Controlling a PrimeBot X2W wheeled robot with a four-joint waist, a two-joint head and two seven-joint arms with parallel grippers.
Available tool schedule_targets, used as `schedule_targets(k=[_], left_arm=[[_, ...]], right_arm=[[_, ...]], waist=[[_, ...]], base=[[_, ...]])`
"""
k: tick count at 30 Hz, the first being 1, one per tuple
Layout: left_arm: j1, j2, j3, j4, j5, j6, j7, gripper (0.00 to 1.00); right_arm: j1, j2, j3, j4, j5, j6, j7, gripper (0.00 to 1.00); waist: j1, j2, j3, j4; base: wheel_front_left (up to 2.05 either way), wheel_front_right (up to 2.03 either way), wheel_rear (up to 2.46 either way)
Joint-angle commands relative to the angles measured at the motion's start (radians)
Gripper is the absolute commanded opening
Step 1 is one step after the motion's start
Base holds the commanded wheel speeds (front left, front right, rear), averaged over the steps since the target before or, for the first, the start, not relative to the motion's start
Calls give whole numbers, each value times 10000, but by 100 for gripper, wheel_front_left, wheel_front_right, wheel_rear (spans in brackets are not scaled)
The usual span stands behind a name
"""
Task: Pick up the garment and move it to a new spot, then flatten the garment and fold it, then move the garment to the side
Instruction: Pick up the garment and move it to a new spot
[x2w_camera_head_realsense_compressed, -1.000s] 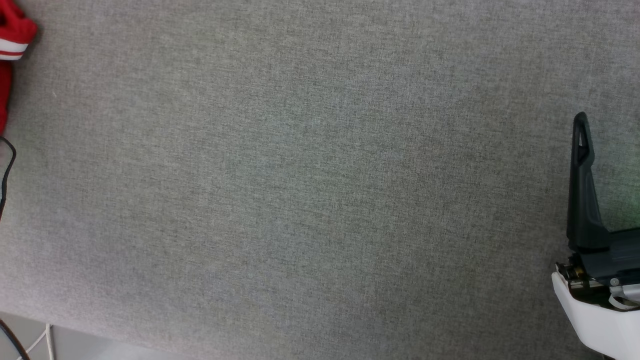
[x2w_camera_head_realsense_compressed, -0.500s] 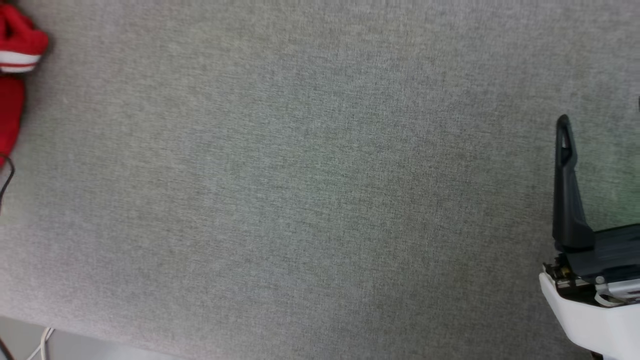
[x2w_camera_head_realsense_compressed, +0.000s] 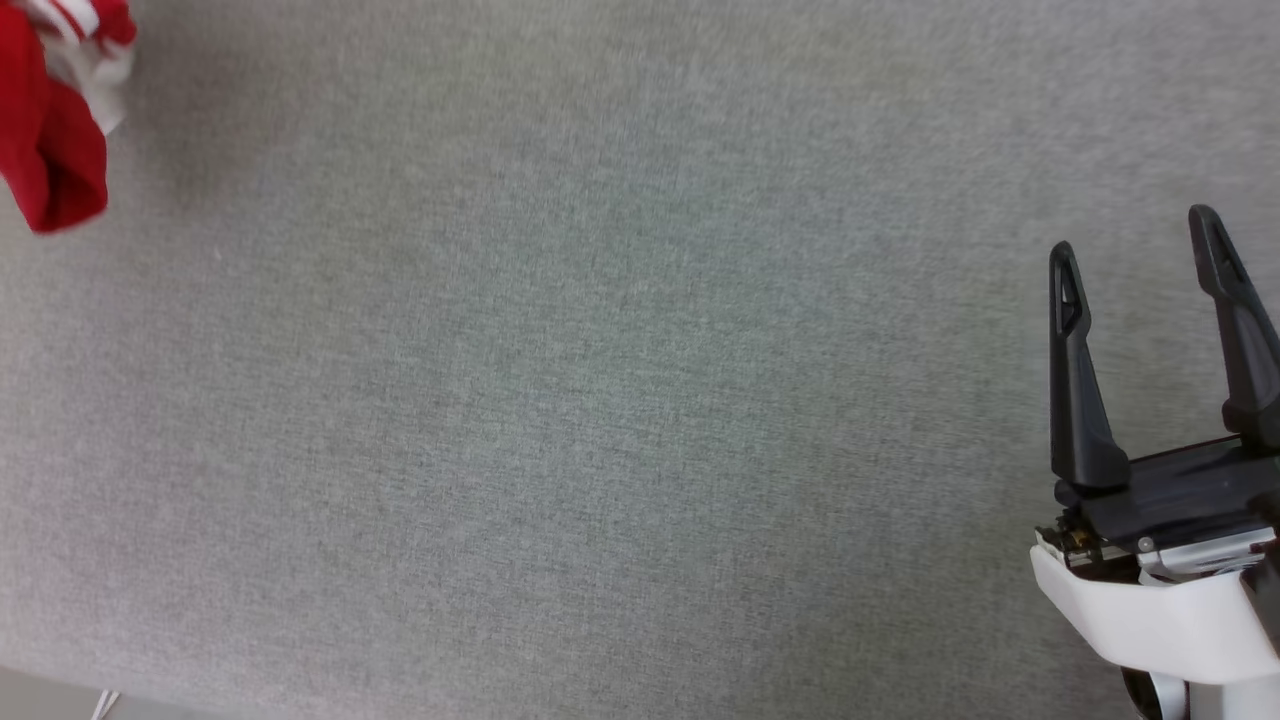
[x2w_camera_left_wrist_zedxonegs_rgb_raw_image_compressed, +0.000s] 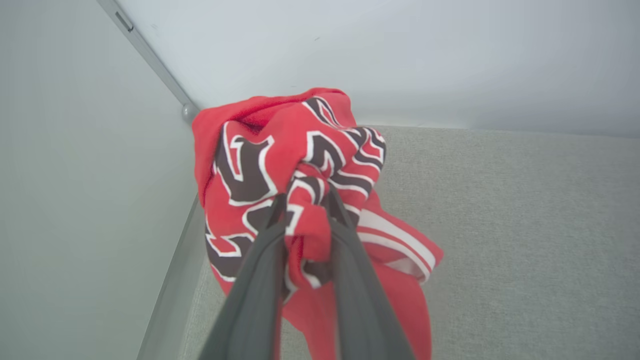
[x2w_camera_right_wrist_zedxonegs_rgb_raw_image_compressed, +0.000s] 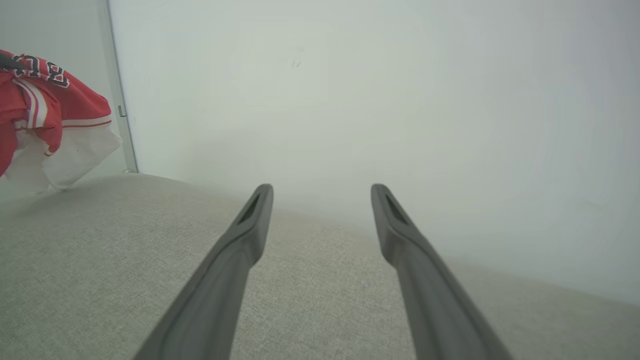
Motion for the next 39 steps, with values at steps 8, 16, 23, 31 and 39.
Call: schedule_targets(k=[8,16,23,31,39], left_arm=[[-1394,-318,-947,-1524,400,4,154,0],[-2381,-980,-2220,-2915,836,4,604,0],[-2184,-1685,-3358,-3886,709,4,587,0],[-955,-2397,-4861,-4540,696,4,123,0],[638,-3039,-6669,-4328,745,4,-144,0]], right_arm=[[121,56,-79,389,801,-3,-21,100],[106,55,-248,611,1485,-3,-21,100],[263,58,-360,807,1942,-3,-21,100],[519,58,-464,965,2116,-3,-21,100],[592,57,-503,1066,2147,-3,-21,100]], waist=[[1,0,-1055,-587],[1,0,-1595,-1465],[1,0,-1956,-2305],[1,0,-2258,-2954],[1,0,-2134,-3199]], base=[[0,0,0],[0,0,0],[0,0,0],[0,0,0],[0,0,0]])
